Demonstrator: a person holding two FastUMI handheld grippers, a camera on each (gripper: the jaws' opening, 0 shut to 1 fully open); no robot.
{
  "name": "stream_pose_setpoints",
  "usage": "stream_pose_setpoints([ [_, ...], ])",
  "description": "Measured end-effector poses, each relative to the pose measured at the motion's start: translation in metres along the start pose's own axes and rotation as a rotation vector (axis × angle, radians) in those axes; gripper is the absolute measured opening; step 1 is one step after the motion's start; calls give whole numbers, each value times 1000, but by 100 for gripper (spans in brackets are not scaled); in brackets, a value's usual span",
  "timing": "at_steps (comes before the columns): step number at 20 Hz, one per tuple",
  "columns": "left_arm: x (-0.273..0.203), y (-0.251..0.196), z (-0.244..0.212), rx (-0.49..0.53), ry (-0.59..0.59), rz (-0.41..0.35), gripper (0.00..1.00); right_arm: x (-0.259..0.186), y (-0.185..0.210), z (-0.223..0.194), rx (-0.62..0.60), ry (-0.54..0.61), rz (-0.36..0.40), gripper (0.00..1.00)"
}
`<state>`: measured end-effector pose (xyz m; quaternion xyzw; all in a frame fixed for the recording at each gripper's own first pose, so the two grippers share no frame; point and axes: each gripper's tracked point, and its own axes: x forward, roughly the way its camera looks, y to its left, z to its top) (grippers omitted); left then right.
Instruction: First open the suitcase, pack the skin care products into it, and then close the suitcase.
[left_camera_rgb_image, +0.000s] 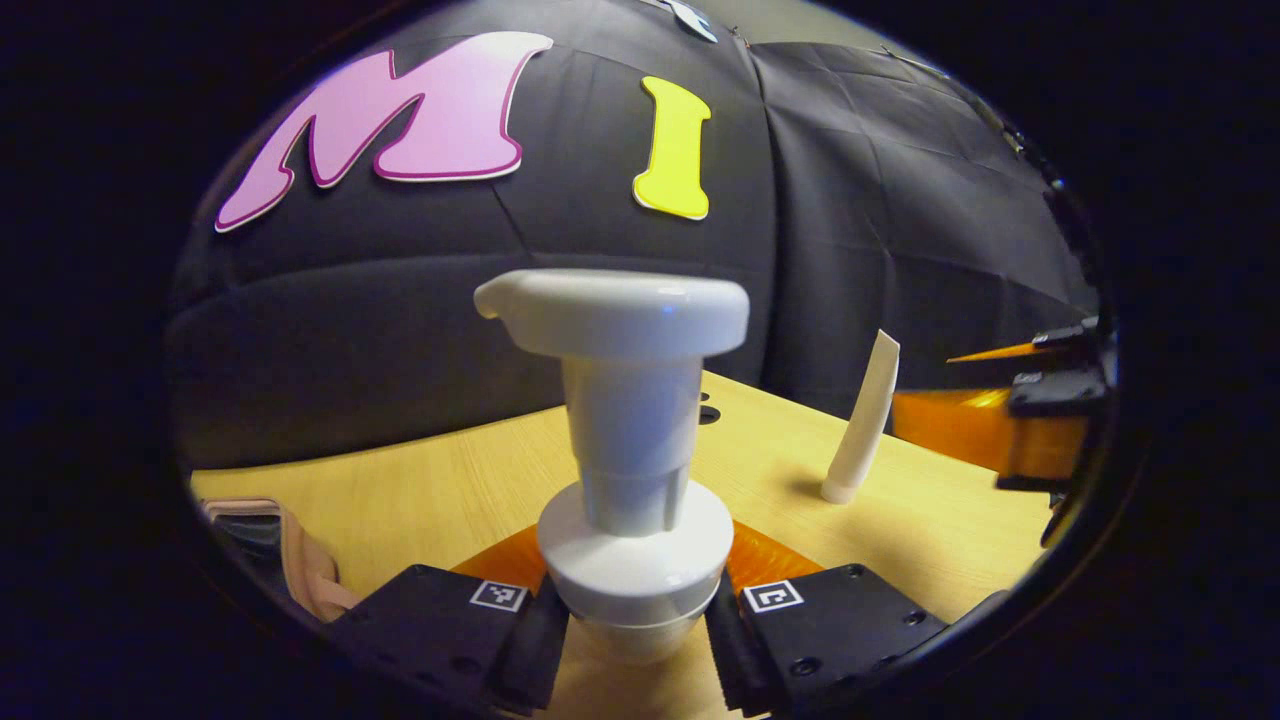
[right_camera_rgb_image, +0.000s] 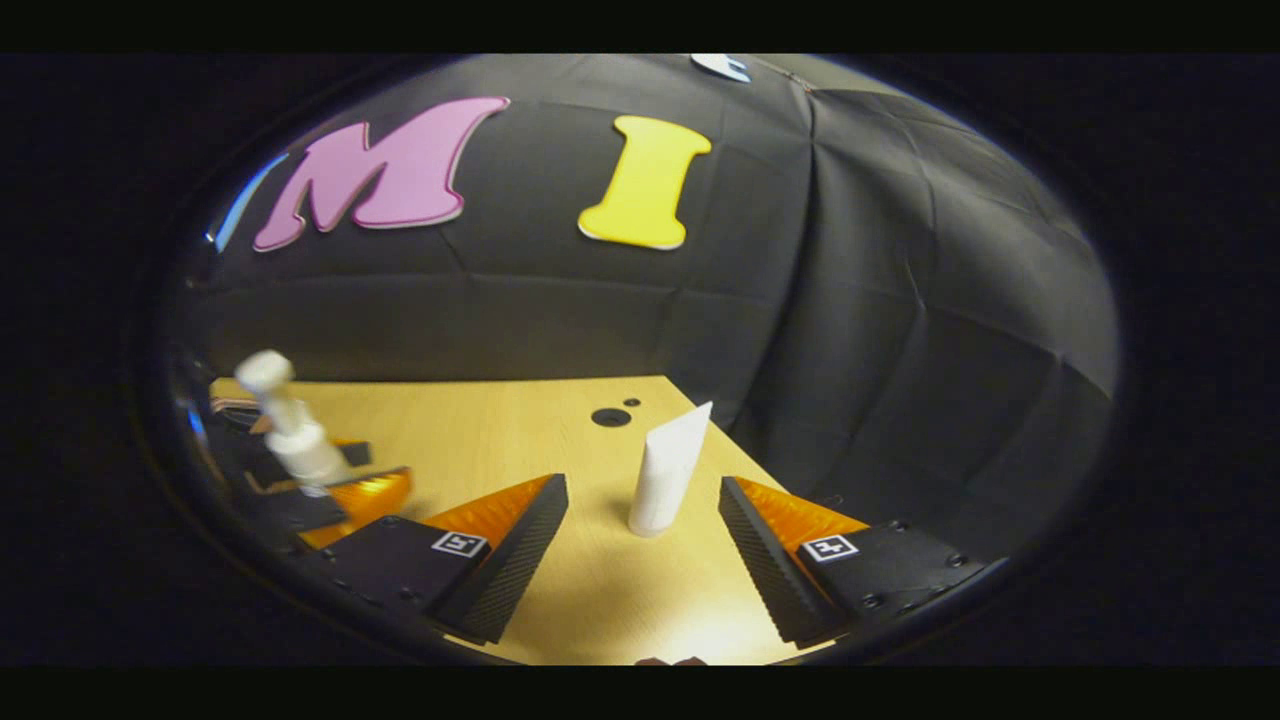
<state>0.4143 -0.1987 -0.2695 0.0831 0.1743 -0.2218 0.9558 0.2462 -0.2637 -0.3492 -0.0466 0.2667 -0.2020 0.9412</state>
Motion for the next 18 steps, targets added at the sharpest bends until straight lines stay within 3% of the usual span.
stream_pose_setpoints([
  [2, -16, 9, 11, -4, -14, 10, 64, 23, -4, -20, -3, 57, -51, 94],
  [3, -22, 12, 15, -3, -19, 16, 64, 32, -4, -27, -5, 76, -59, 98],
  [5, -33, 16, 19, -1, -22, 19, 63, 48, -7, -37, -29, 88, -88, 94],
  [7, -38, 20, 21, -13, -25, 27, 64, 59, -6, -45, -21, 89, -105, 98],
  [13, -55, 26, 17, -47, 4, 56, 64, 89, -6, -57, 135, 128, -145, 98],
  [15, -63, 27, 17, -74, 11, 61, 64, 96, -10, -62, 151, 133, -154, 92],
  [17, -72, 31, 17, -109, 17, 77, 63, 104, -6, -63, 170, 136, -130, 62],
  [18, -77, 34, 18, -118, 15, 92, 64, 106, -5, -62, 166, 137, -117, 54],
])
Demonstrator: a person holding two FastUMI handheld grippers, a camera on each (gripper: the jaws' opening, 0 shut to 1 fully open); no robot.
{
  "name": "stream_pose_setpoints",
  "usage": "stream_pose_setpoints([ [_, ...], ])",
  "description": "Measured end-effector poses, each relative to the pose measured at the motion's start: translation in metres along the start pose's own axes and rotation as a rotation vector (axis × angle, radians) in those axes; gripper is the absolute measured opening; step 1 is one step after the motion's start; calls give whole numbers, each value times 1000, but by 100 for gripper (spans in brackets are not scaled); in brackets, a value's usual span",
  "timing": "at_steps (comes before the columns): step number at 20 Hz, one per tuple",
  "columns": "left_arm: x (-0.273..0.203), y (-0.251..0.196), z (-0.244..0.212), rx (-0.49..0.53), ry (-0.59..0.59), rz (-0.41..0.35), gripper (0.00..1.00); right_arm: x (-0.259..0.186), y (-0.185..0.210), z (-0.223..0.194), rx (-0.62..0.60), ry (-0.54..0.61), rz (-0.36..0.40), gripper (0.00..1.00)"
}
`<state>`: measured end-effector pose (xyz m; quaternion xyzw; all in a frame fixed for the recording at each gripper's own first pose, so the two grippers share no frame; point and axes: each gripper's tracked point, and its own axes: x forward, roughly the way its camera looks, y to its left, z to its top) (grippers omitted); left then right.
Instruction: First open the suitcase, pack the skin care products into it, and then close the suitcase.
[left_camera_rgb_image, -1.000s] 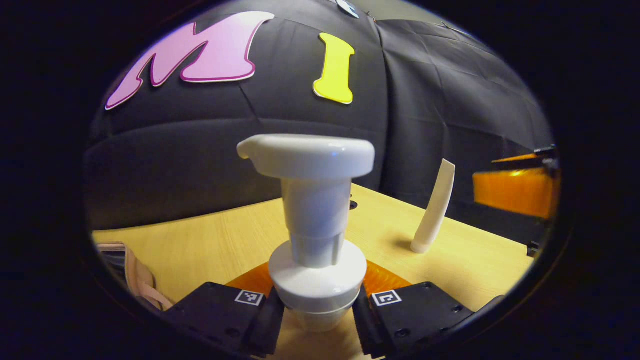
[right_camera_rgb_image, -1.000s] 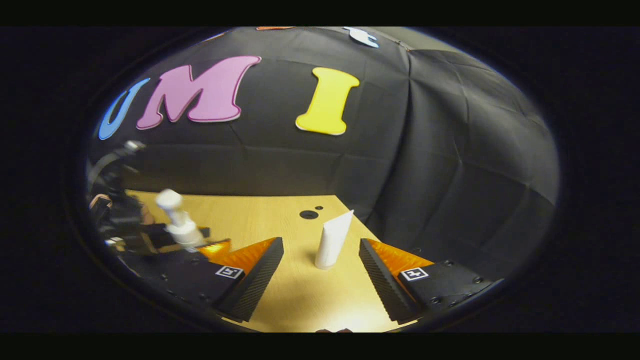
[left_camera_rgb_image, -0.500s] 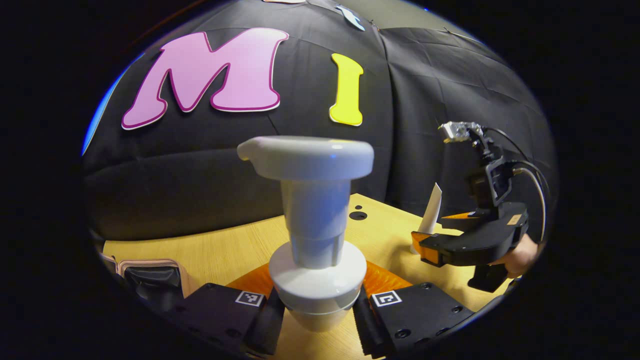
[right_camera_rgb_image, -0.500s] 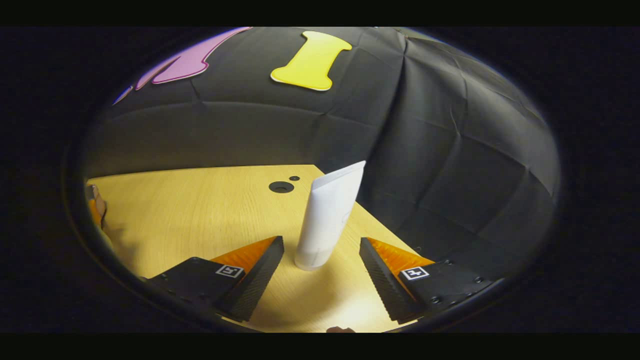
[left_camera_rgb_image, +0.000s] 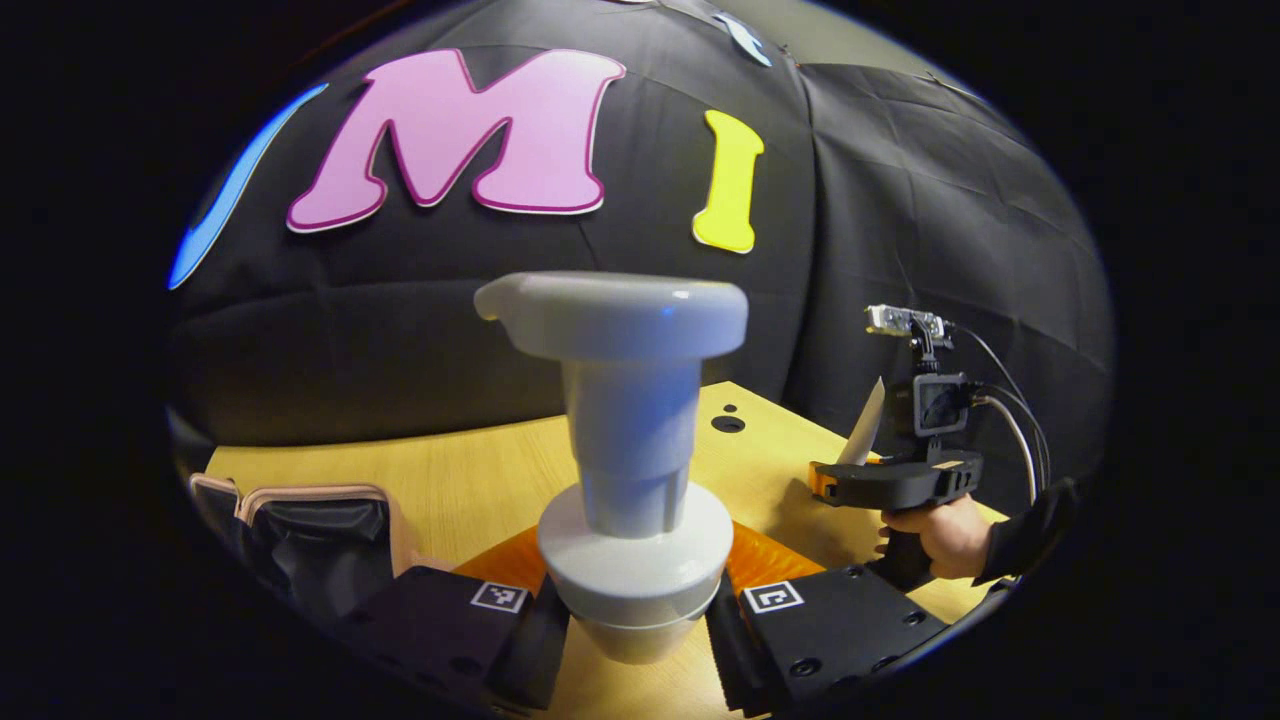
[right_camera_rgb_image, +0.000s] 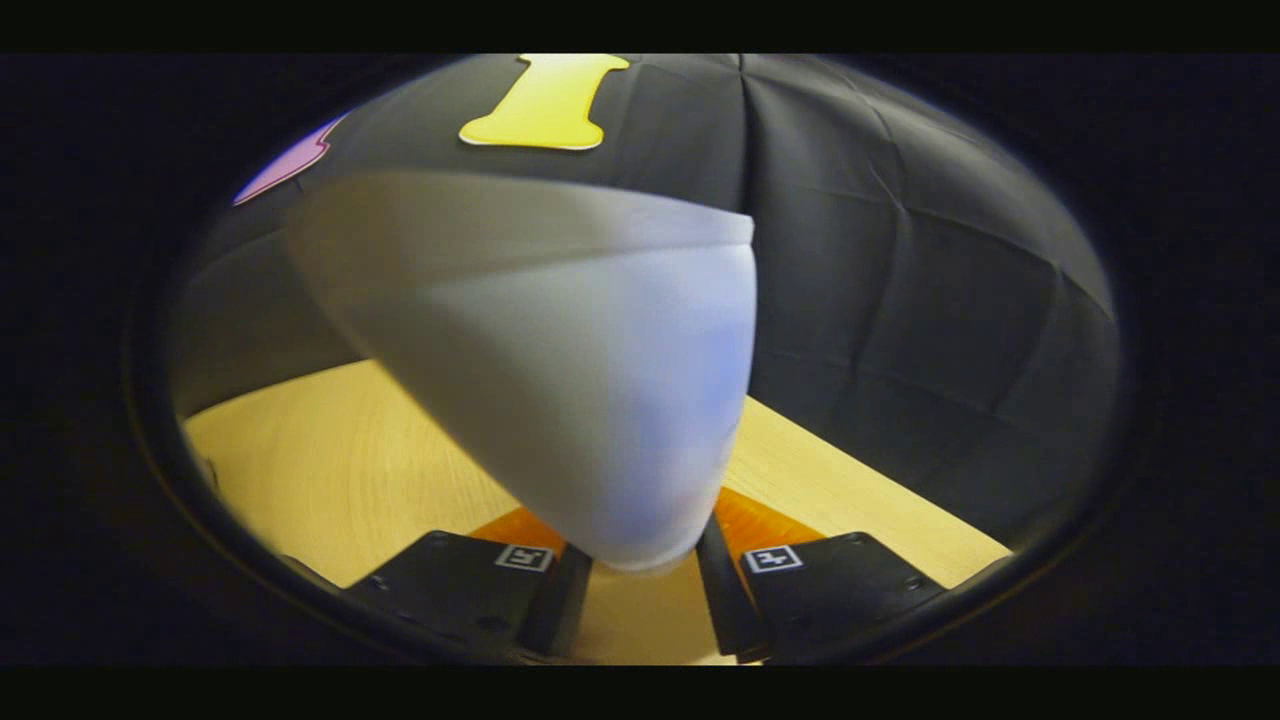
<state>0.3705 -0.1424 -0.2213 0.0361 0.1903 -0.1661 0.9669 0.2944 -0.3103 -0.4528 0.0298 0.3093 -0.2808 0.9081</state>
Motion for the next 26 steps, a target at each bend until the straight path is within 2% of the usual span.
stream_pose_setpoints([
  [3, -20, 15, 6, -25, -9, 44, 63, -6, 6, -3, -7, 31, 38, 48],
  [6, -42, 35, 14, -46, -22, 87, 64, -34, 20, 12, -61, -8, 88, 44],
  [13, -114, 107, 28, -121, -32, 235, 64, -140, 76, 76, -116, -159, 272, 43],
  [15, -138, 134, 22, -162, -9, 281, 63, -165, 86, 92, -143, -207, 296, 43],
  [18, -165, 168, 3, -202, 69, 314, 63, -200, 103, 109, -146, -243, 344, 43],
  [21, -168, 197, -16, -246, 172, 299, 63, -228, 124, 122, -141, -280, 405, 43],
  [26, -157, 232, -73, -325, 396, 272, 63, -286, 174, 121, -113, -292, 567, 43],
])
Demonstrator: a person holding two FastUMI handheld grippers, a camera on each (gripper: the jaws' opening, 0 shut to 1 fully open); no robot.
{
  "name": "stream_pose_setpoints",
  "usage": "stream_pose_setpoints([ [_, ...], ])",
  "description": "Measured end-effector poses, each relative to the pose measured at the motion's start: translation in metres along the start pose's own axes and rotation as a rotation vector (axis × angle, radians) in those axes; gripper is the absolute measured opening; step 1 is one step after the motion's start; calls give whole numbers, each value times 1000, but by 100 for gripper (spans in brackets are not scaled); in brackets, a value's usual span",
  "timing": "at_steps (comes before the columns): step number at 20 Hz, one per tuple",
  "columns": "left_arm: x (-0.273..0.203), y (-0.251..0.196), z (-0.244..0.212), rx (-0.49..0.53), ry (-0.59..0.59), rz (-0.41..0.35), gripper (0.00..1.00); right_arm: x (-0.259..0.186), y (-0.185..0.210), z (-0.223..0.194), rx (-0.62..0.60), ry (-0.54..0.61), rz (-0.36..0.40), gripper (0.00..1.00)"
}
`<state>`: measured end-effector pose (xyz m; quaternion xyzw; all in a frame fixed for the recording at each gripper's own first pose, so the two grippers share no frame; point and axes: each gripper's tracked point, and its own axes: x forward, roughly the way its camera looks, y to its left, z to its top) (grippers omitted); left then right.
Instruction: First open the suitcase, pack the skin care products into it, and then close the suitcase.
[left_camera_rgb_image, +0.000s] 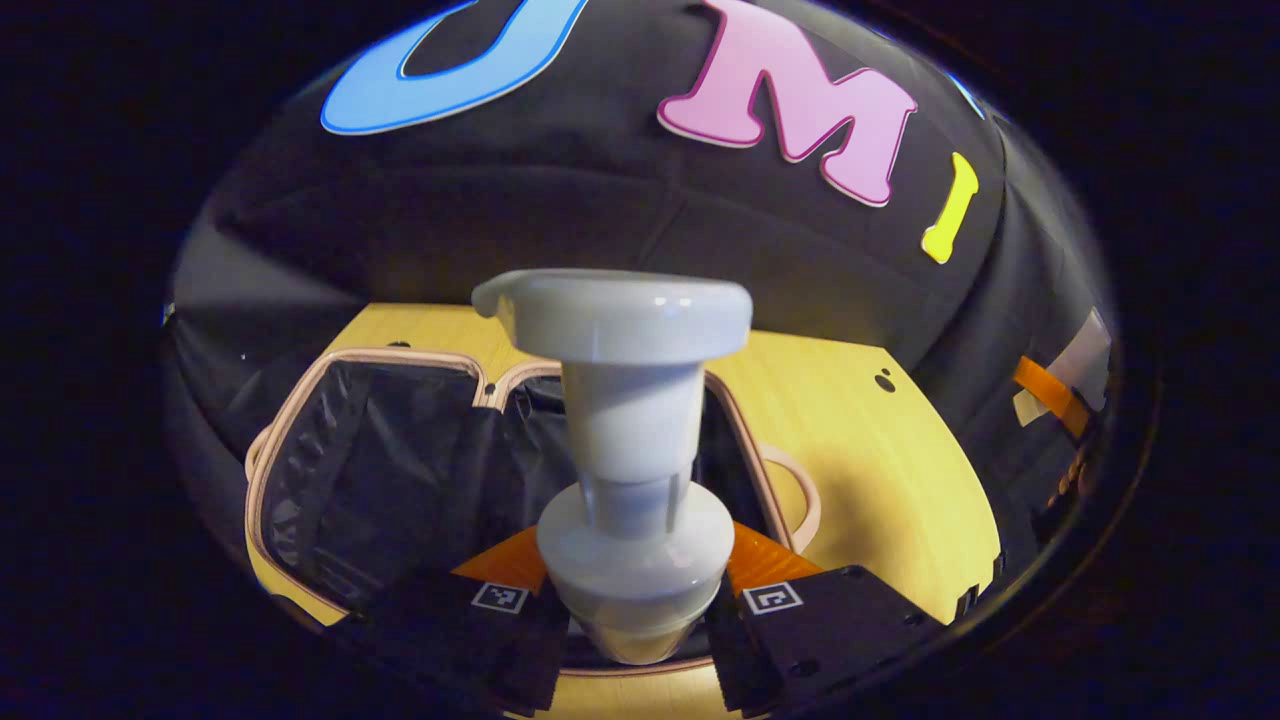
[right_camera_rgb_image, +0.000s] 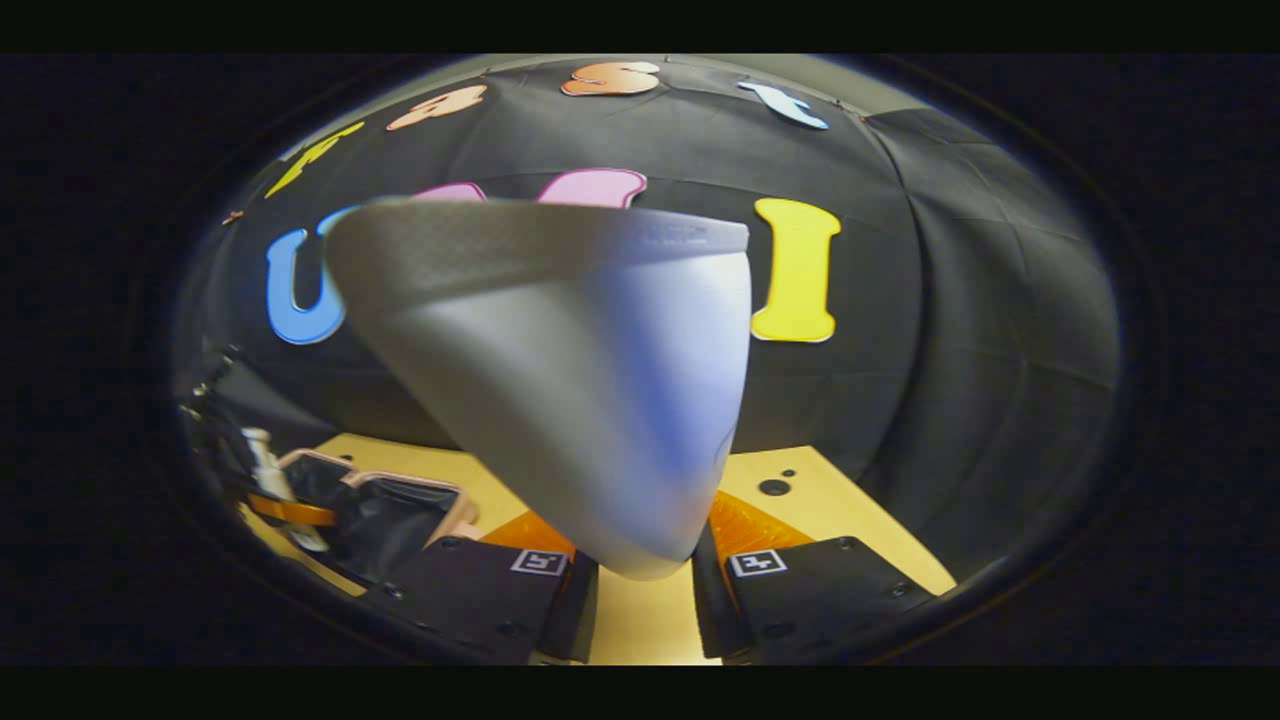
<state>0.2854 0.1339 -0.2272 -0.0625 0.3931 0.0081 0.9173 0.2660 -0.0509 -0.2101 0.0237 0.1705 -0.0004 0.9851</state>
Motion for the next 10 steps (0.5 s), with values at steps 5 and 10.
stream_pose_setpoints([
  [5, 46, 15, -34, 33, 222, 53, 63, -16, 74, -9, -12, 21, 175, 43],
  [10, 78, 24, -39, 70, 342, 119, 63, -23, 144, -21, 7, 61, 313, 43],
])
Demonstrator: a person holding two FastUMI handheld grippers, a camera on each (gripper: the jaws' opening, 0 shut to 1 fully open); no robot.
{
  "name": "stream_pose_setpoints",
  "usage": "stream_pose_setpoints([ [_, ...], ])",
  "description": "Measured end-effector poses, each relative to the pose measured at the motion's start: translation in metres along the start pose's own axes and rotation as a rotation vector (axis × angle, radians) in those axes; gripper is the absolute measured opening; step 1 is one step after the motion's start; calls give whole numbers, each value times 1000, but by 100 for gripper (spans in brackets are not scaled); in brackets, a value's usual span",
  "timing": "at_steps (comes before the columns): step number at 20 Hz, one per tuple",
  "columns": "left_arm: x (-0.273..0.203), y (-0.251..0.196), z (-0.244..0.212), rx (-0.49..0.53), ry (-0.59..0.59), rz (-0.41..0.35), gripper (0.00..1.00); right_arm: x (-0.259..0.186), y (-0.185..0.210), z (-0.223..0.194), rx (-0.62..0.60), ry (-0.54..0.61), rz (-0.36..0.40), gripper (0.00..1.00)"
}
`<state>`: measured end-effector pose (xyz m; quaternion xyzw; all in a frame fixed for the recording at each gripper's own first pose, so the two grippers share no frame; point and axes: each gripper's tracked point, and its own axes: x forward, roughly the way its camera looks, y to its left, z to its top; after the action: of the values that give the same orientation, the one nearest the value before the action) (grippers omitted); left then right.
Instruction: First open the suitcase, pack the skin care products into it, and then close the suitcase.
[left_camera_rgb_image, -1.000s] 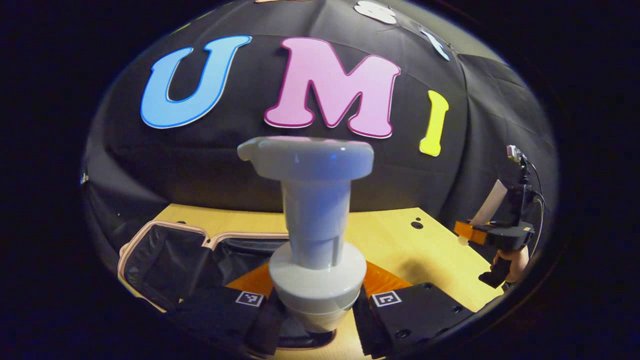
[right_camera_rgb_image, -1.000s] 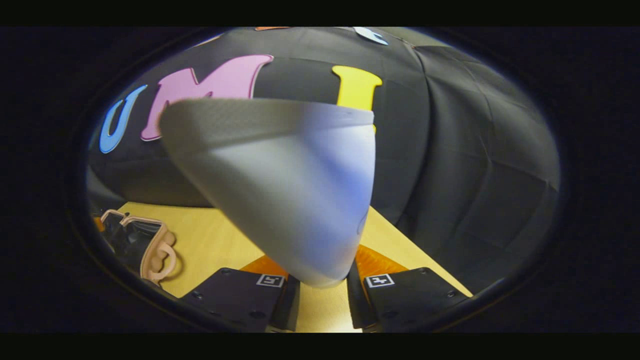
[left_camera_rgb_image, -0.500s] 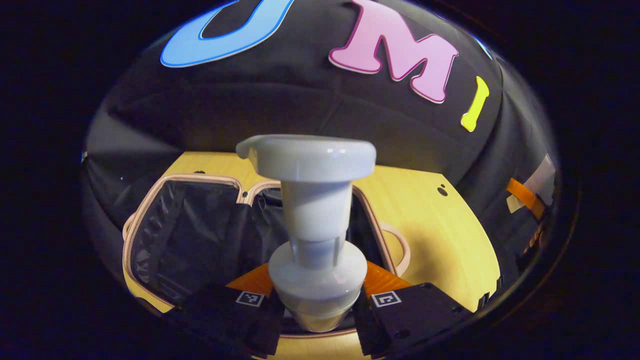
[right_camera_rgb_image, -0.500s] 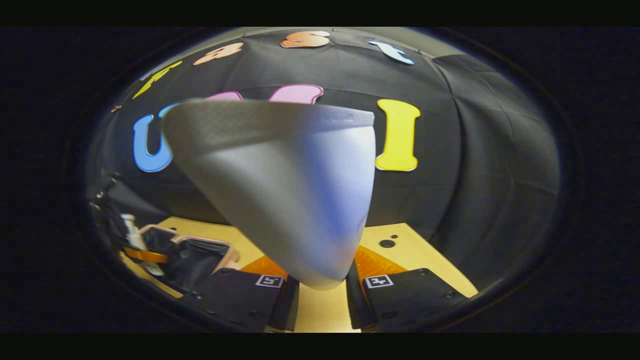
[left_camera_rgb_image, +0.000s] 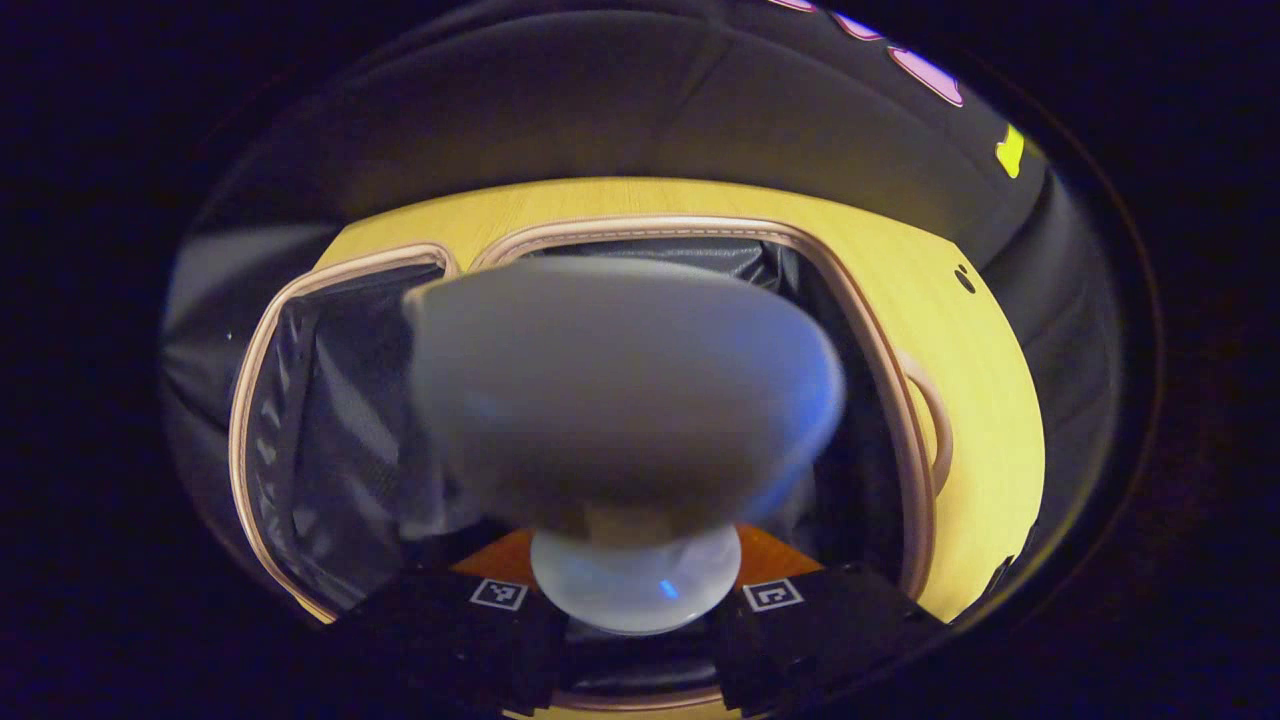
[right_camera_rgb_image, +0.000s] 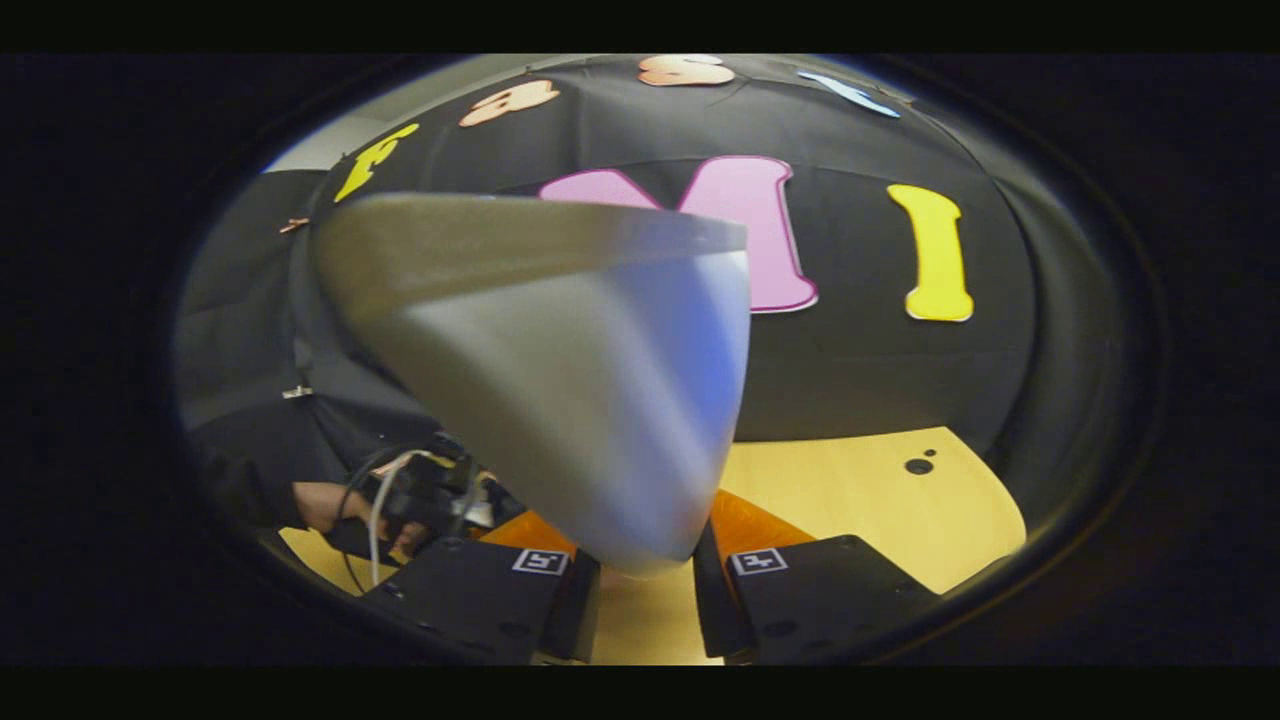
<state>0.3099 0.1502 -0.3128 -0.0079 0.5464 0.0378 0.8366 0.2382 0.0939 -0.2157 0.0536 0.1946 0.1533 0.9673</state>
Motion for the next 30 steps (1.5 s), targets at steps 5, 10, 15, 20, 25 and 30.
stream_pose_setpoints([
  [5, 19, 7, 1, -61, 59, 59, 64, 28, 50, -20, 5, 64, 93, 43],
  [10, 12, 16, 5, -138, -5, 44, 63, 48, 69, -34, 42, 111, 105, 43],
  [15, -64, 48, 15, -218, -242, 66, 65, 78, 78, -68, 43, 206, 98, 44],
  [20, -179, 113, -8, -233, -446, 228, 64, 108, 96, -127, 47, 370, 61, 43],
  [25, -286, 111, -90, -336, -530, 218, 62, 123, 109, -200, 52, 628, -3, 44],
  [30, -312, 103, -137, -389, -522, 195, 63, 128, 97, -244, 15, 766, -121, 44],
])
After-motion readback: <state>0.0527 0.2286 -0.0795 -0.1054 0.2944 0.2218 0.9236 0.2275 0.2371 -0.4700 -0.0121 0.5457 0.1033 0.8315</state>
